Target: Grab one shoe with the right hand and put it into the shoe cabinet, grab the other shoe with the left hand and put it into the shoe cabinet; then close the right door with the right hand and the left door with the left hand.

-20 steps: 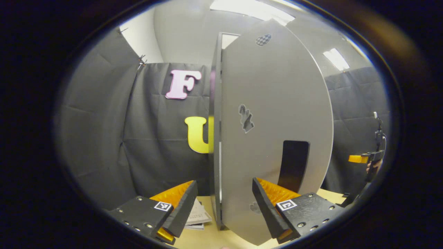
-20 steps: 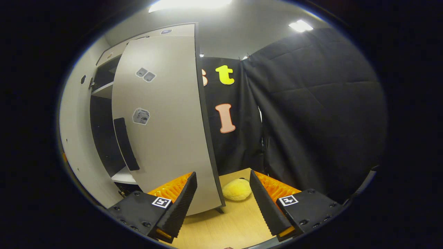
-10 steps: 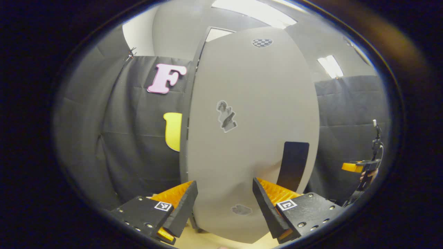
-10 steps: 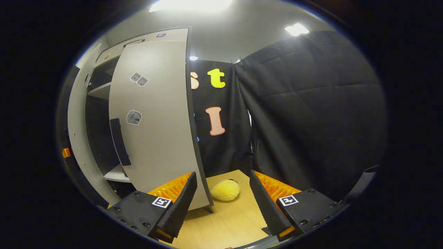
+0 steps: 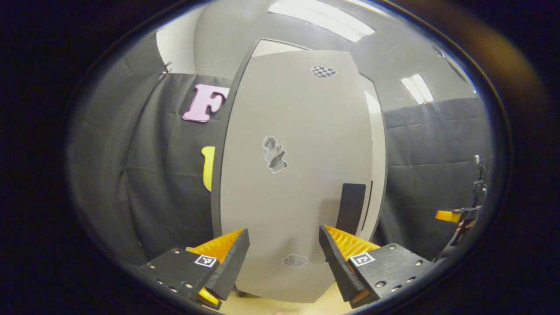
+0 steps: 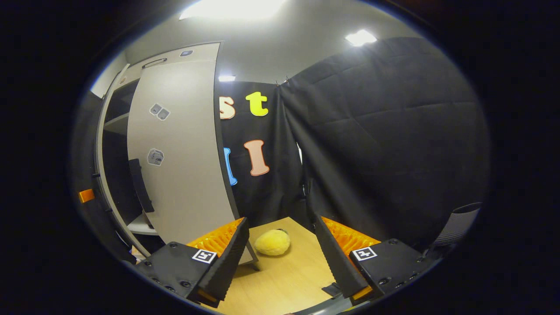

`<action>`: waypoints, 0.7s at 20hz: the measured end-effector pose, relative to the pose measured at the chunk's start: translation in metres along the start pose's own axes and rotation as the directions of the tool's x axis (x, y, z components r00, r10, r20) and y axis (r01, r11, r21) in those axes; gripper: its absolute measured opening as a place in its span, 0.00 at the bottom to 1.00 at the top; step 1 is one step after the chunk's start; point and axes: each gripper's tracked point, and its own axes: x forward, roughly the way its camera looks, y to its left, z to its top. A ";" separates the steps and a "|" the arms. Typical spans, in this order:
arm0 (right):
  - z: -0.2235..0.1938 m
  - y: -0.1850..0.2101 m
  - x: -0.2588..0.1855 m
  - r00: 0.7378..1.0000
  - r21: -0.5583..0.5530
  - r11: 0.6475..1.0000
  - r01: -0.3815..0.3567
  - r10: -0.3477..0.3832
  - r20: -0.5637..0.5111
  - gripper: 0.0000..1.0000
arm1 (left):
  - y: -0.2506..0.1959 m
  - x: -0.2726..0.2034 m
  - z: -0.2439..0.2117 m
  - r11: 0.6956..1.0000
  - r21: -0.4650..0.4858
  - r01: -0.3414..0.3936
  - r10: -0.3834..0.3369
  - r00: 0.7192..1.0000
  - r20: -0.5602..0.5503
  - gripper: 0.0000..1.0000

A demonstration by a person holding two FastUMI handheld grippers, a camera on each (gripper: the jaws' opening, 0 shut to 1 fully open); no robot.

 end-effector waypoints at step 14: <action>0.009 0.112 0.012 0.956 -0.060 0.955 -0.290 0.292 0.038 0.96 | 0.045 -0.122 -0.027 0.954 0.079 -0.290 0.288 0.957 0.034 0.99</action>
